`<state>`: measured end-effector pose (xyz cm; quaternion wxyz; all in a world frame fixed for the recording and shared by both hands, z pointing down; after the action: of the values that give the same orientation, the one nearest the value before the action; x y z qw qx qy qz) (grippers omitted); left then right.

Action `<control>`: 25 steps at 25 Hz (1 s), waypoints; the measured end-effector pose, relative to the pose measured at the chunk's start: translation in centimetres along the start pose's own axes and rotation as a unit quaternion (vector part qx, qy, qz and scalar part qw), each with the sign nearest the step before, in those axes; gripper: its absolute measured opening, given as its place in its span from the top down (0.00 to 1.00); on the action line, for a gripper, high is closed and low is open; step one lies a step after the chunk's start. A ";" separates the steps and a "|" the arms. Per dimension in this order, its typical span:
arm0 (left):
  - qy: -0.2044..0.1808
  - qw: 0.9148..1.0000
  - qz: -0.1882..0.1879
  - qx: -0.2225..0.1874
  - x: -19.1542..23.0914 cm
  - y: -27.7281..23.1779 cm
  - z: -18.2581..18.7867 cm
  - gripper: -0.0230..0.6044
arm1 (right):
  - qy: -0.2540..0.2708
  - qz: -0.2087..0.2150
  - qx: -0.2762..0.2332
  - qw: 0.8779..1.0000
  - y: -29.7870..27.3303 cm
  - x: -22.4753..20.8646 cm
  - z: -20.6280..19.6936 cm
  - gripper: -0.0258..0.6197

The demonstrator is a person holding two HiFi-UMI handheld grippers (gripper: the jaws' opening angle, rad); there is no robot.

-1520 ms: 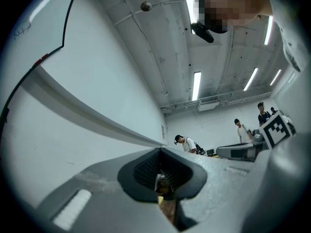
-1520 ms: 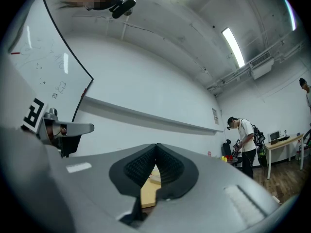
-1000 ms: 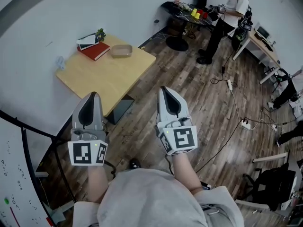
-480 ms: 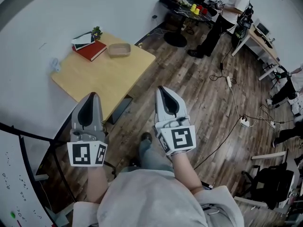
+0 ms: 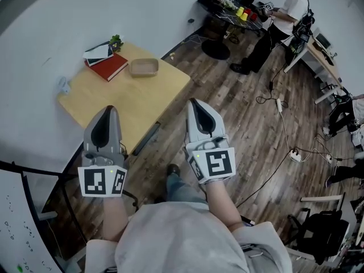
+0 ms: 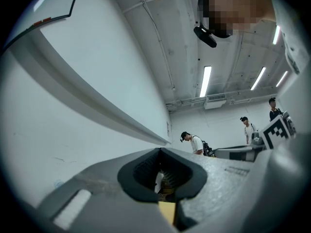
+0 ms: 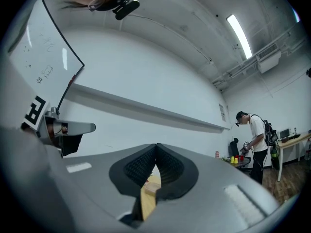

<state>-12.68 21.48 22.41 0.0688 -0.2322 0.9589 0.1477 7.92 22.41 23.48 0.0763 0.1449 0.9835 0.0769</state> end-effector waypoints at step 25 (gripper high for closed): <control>-0.012 1.000 0.022 -0.013 -0.7 -14.4 -2.0 0.96 | -0.018 0.039 -0.012 0.999 -11.8 -10.8 0.7 0.96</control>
<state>-5.47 8.97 20.86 0.0742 -0.2100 0.9609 0.1646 15.00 8.12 22.09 0.0926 0.1832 0.9746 0.0891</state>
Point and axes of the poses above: the fingertips, and each gripper's own axes: y backward along the fingers, x to its left, z out of its top, the point moved 2 cm from there along y, backward along the fingers, and after that the axes turned 12 degrees about -y, right-handed, at the moved point
